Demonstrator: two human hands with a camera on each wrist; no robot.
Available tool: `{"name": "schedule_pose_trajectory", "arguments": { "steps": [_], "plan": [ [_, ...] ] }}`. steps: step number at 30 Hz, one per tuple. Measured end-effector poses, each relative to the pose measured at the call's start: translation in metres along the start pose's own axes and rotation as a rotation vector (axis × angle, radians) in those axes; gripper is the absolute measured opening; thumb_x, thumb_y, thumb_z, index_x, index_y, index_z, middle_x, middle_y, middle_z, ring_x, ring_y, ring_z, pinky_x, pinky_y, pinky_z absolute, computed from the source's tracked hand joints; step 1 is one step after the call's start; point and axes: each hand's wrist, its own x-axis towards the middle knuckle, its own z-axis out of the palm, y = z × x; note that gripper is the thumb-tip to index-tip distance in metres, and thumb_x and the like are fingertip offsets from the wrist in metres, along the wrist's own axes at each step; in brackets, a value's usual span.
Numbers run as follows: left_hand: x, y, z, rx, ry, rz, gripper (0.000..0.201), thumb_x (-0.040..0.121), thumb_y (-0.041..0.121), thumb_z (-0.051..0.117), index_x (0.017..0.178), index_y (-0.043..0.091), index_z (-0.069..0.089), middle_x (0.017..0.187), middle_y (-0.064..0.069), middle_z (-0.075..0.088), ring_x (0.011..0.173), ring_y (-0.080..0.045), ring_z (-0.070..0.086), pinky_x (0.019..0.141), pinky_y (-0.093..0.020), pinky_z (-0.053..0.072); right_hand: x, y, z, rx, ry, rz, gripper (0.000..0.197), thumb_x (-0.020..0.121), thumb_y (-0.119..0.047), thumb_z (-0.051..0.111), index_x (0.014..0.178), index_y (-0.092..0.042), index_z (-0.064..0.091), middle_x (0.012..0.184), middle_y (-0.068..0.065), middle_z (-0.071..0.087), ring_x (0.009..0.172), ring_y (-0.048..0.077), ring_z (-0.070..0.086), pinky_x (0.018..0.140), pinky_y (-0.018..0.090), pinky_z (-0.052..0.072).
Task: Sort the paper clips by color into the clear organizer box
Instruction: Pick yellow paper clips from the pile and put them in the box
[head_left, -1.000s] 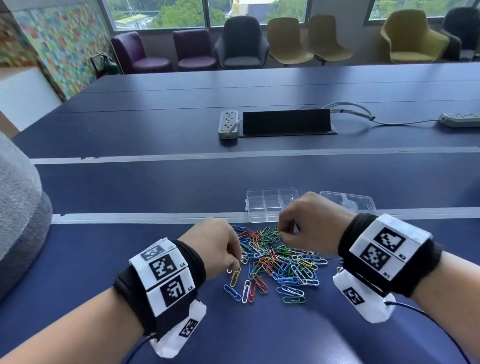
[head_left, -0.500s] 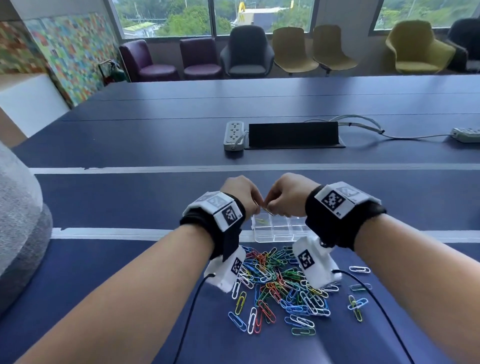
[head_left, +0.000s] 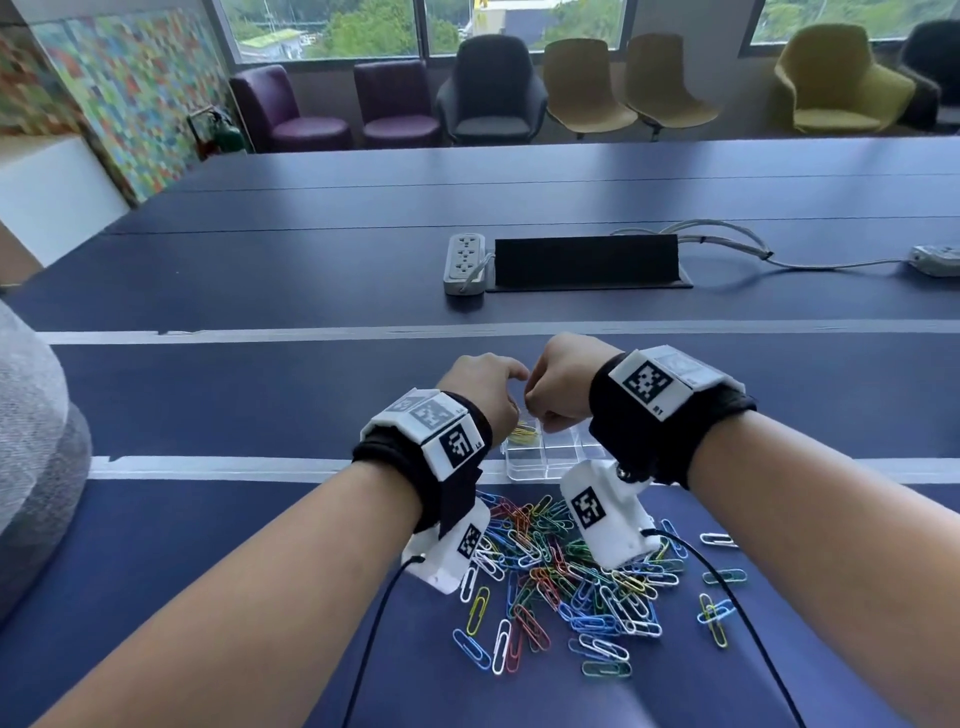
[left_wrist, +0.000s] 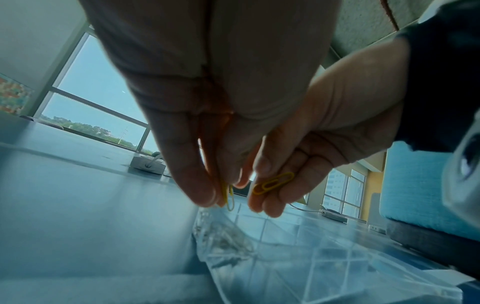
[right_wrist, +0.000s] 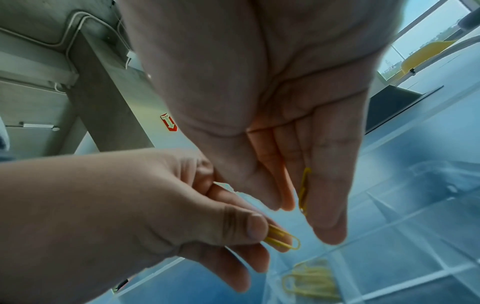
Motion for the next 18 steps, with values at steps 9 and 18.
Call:
{"name": "schedule_pose_trajectory", "arguments": {
  "steps": [9, 18],
  "plan": [
    [-0.007, -0.002, -0.003, -0.054, 0.009, 0.013, 0.048, 0.083, -0.001, 0.046, 0.123, 0.024, 0.057, 0.100, -0.004, 0.072, 0.098, -0.020, 0.065, 0.088, -0.035, 0.054, -0.006, -0.006, 0.004, -0.002, 0.012, -0.032, 0.030, 0.089, -0.004, 0.046, 0.111, -0.006, 0.065, 0.097, 0.020, 0.073, 0.089, 0.031, 0.071, 0.086, 0.043, 0.057],
    [-0.023, -0.009, -0.013, 0.115, -0.046, 0.079, 0.017, 0.083, 0.021, 0.067, 0.099, 0.022, 0.070, 0.091, 0.003, 0.068, 0.086, -0.013, 0.062, 0.082, -0.024, 0.049, -0.034, 0.022, -0.016, -0.137, 0.115, -0.163, 0.032, 0.084, 0.000, 0.049, 0.097, -0.016, 0.073, 0.080, -0.002, 0.069, 0.076, 0.016, 0.062, 0.083, 0.030, 0.056]
  ]
}}
